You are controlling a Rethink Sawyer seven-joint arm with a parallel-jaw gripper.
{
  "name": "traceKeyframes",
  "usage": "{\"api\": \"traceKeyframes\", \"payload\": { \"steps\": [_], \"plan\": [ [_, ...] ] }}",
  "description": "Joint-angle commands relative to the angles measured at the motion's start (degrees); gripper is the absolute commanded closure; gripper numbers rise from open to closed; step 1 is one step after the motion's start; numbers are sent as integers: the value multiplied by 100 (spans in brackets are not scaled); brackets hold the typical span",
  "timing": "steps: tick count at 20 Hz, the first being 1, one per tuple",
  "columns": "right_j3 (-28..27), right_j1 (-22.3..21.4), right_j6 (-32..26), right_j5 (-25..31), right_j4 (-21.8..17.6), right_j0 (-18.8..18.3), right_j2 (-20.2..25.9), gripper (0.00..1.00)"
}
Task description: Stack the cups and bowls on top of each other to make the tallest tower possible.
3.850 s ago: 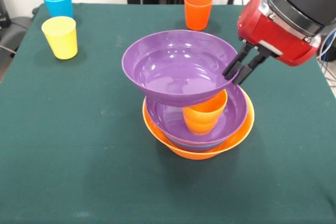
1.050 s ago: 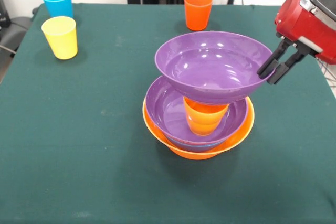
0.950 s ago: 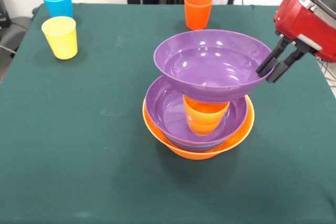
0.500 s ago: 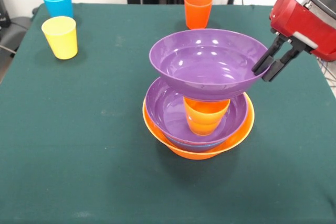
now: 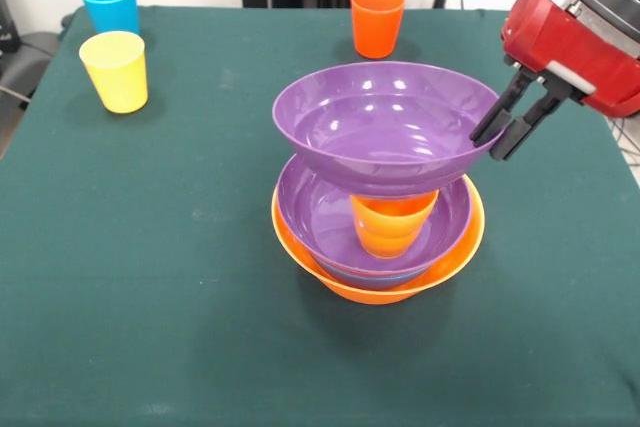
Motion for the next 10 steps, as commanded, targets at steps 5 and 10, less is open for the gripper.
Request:
{"api": "traceKeyframes", "payload": {
  "steps": [5,10],
  "plan": [
    [685,-42,363,-514,-188,-179,592,100],
    [838,-63,431,-724,-214,-138,557,100]
  ]
}}
